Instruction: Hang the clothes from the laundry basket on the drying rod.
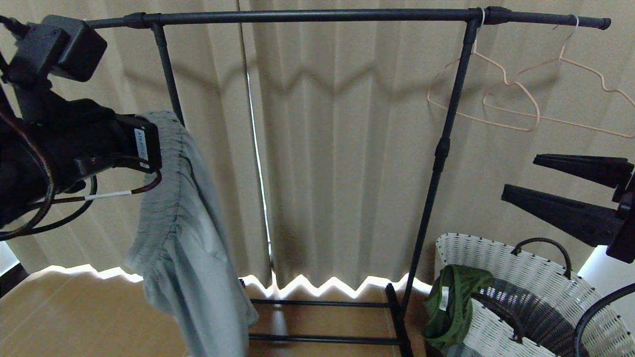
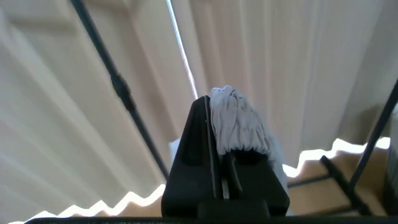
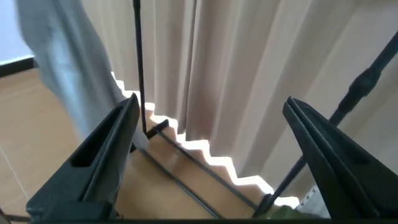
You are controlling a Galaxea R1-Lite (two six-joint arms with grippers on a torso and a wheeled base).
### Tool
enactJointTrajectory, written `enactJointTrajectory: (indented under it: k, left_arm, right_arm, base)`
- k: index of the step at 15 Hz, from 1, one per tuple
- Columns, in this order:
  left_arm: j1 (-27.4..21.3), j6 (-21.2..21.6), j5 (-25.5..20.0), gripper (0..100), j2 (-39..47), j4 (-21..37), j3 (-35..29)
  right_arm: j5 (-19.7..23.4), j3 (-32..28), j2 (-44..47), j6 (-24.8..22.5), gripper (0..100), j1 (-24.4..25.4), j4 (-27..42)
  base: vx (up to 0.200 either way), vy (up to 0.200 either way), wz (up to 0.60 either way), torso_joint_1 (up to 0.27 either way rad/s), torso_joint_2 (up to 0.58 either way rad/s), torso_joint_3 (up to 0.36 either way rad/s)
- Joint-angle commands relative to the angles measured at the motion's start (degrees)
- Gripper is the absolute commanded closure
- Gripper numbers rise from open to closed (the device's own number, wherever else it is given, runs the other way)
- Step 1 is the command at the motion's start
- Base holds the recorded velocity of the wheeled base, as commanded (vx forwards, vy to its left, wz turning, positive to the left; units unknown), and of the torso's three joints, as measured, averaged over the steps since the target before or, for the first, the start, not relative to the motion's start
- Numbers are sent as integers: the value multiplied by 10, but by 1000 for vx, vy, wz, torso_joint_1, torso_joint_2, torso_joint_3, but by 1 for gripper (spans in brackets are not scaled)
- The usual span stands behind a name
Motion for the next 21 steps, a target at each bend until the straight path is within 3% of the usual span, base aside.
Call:
enactJointTrajectory:
  k: [1,4,6,10,11,13,15,17,20,21]
  left_arm:
    - [1,2,1,100,-21,-2,45]
    - [2,3,5,100,-30,0,77]
    - [7,3,5,100,-61,1,112]
    - [28,1,1,100,-190,-1,260]
    - [28,0,0,100,-203,-1,273]
    - [31,-1,-2,100,-261,0,325]
    - [59,-3,-7,100,-288,-1,342]
    - [70,-20,-21,100,-310,-2,356]
    - [78,-89,-44,100,-375,0,387]
    - [77,-88,-48,100,-390,0,396]
  right_arm:
    - [-11,17,4,-29,0,-14,0]
    - [-67,41,11,-105,0,-74,-1]
    - [-109,62,10,-119,0,-85,-5]
    - [-182,186,10,-123,0,-96,-171]
    - [-184,202,10,-123,0,-99,-195]
    - [-185,289,5,-125,0,-111,-316]
    - [-185,331,0,-138,0,-122,-355]
    - [-186,345,0,-147,0,-132,-363]
    - [-182,367,-39,-147,0,-132,-363]
    - [-182,373,-47,-147,0,-132,-360]
  base:
    - [0,0,0,0,0,0]
    - [0,0,0,0,0,0]
    - [0,0,0,0,0,0]
    - [0,0,0,0,0,0]
    - [0,0,0,0,0,0]
    - [0,0,0,0,0,0]
    - [0,0,0,0,0,0]
    - [0,0,0,0,0,0]
    - [0,0,0,0,0,0]
    - [0,0,0,0,0,0]
